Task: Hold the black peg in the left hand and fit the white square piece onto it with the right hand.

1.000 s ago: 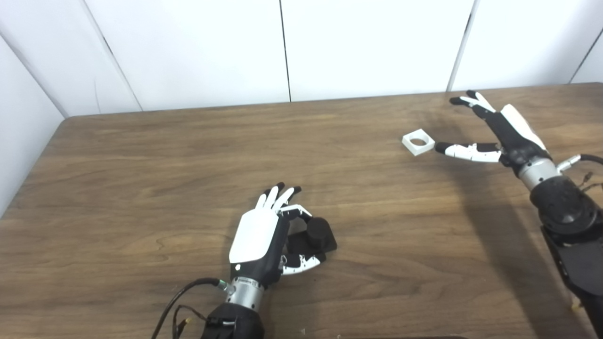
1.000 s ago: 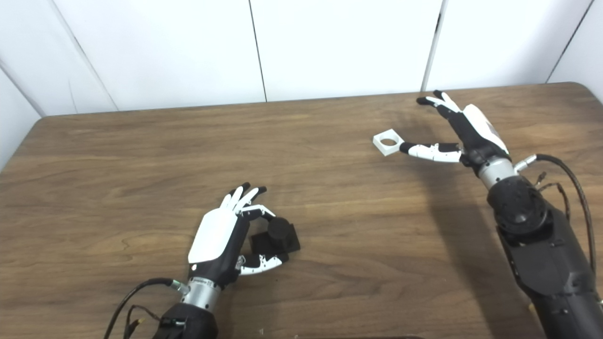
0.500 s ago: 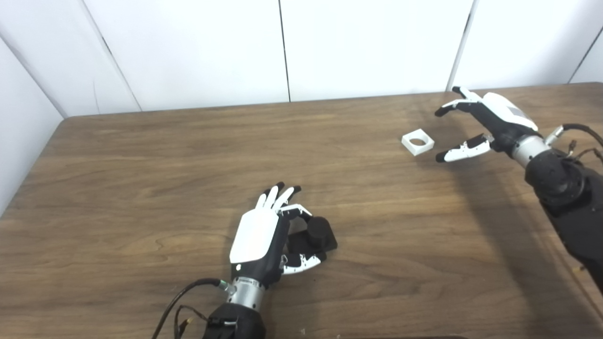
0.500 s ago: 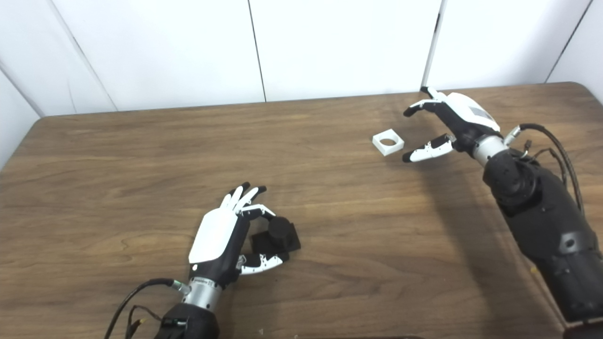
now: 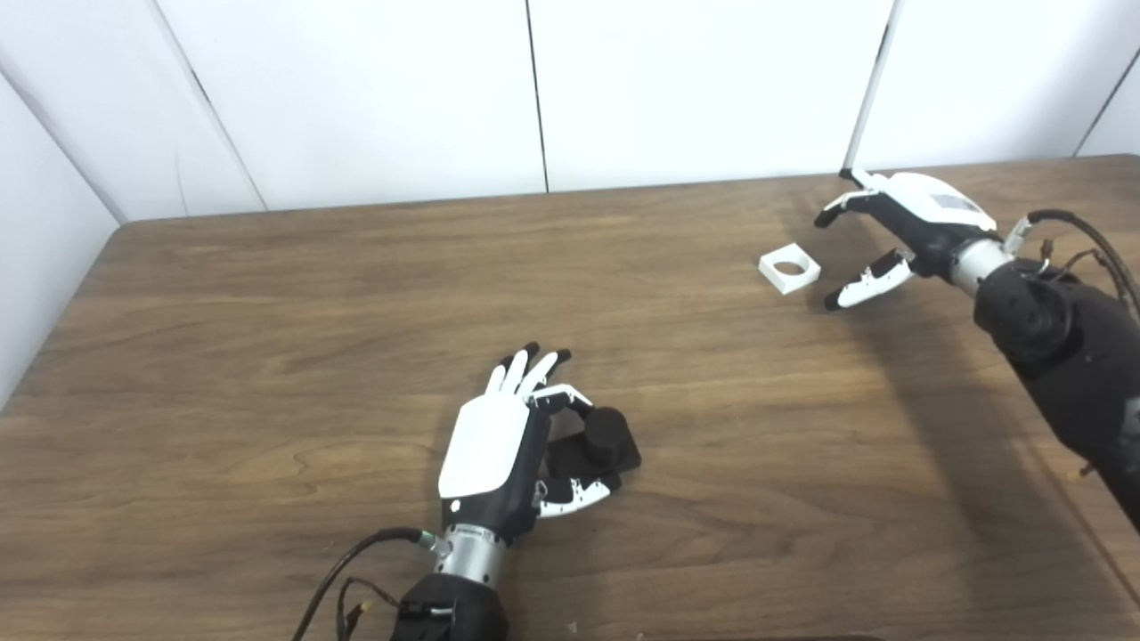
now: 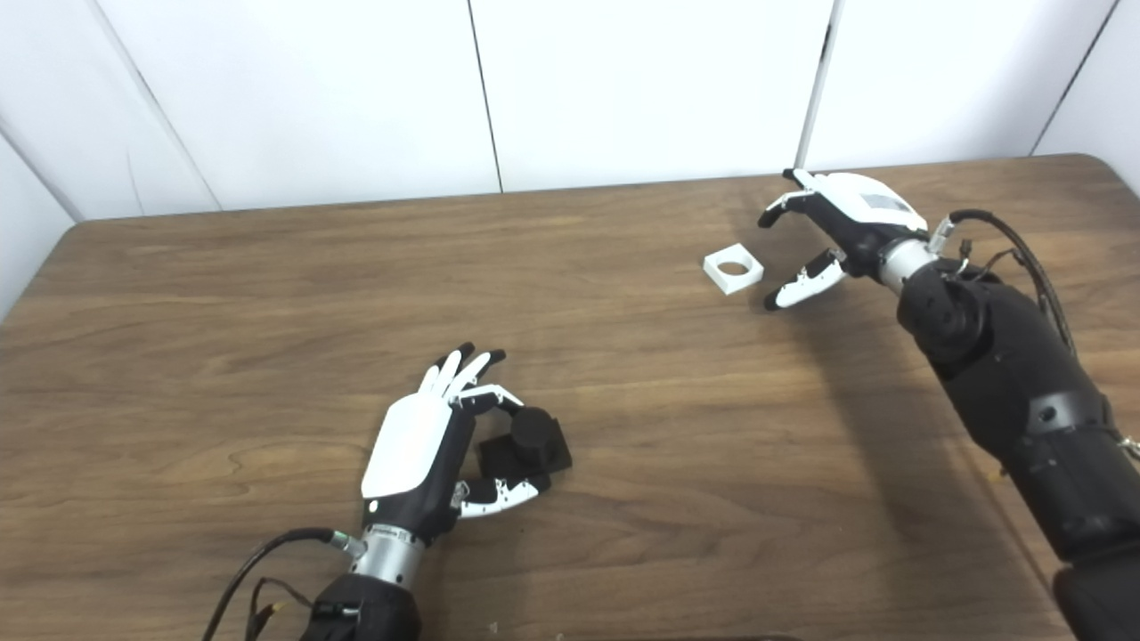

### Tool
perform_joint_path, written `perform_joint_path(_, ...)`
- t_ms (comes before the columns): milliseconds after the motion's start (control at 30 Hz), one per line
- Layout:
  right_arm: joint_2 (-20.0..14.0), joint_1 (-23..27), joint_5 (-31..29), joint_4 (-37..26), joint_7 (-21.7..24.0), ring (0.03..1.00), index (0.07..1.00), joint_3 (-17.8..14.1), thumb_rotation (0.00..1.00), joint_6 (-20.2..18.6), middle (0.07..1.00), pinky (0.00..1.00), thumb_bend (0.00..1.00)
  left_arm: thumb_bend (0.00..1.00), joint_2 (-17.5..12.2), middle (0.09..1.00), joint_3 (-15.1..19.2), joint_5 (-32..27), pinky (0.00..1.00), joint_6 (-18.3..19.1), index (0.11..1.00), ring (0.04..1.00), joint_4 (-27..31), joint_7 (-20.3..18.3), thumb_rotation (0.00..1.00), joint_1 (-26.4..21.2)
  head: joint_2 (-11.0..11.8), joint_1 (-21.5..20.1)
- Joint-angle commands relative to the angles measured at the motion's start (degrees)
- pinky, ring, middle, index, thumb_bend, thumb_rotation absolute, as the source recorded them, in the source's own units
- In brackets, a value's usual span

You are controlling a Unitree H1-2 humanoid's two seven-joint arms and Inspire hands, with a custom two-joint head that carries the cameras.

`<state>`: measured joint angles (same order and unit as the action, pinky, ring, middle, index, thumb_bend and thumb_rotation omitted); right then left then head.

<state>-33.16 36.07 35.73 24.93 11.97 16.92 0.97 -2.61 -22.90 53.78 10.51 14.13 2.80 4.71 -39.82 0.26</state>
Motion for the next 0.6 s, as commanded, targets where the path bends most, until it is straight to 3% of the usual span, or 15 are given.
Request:
perform_joint_path(0,-0.78,4.24,0.57,-0.24,-1.17,1.000,0.754,-0.14,0.23,2.43,1.000,1.00,0.85,0.52,0.32,0.929,-0.35,1.15,1.00,0.95,0.493,1.000,-1.21,-0.69,0.06,-0.02,0.02,0.04)
perform_joint_path(567,0.00,10.92,3.29,6.88,-0.18,1.000,0.761,3.51,0.25,4.40,1.000,1.00,0.85,0.52,0.80,0.925,-0.55,0.76,1.00,0.03,0.492,1.000,-2.15,1.00,0.06,0.19,0.28,0.16)
